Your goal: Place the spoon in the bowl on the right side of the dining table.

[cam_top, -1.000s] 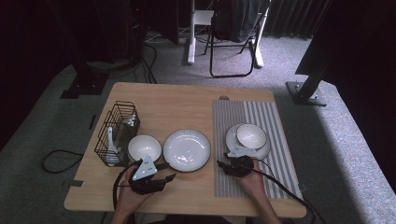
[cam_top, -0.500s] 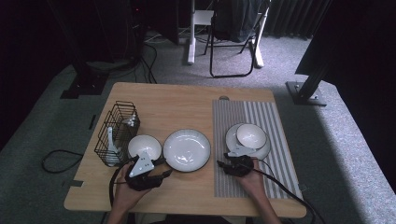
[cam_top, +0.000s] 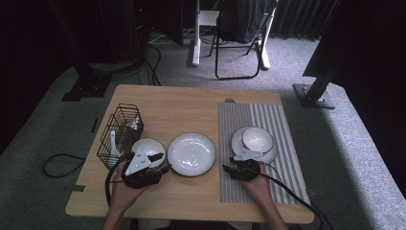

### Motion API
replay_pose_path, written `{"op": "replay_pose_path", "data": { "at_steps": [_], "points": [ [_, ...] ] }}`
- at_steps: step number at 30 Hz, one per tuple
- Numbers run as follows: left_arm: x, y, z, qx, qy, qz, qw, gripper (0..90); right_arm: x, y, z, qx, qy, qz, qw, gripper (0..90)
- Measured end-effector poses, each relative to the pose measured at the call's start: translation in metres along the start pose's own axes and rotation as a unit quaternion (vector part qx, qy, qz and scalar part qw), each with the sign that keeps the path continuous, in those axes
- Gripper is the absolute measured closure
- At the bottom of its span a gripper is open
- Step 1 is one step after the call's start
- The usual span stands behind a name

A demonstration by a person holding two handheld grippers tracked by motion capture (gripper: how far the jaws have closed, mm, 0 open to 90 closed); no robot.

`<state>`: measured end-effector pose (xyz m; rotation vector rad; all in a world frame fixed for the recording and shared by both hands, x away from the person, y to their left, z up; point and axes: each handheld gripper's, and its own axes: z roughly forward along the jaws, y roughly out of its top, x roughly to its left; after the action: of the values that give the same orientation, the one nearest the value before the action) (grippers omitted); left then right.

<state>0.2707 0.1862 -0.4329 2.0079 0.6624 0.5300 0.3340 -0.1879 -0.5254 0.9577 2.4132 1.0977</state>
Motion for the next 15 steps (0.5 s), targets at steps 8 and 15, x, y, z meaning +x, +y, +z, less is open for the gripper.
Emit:
{"op": "replay_pose_path", "data": {
  "at_steps": [8, 15],
  "points": [
    [0.006, 0.006, -0.004, -0.001, 0.006, 0.001, 1.0000, 50.7, 0.000, 0.000, 0.000, 0.000, 0.000, 0.001, 1.0000, 52.9],
    [0.013, 0.011, -0.006, -0.002, 0.013, -0.004, 0.9999, 50.7, 0.000, 0.000, 0.000, 0.000, 0.000, 0.001, 1.0000, 52.8]
  ]
}}
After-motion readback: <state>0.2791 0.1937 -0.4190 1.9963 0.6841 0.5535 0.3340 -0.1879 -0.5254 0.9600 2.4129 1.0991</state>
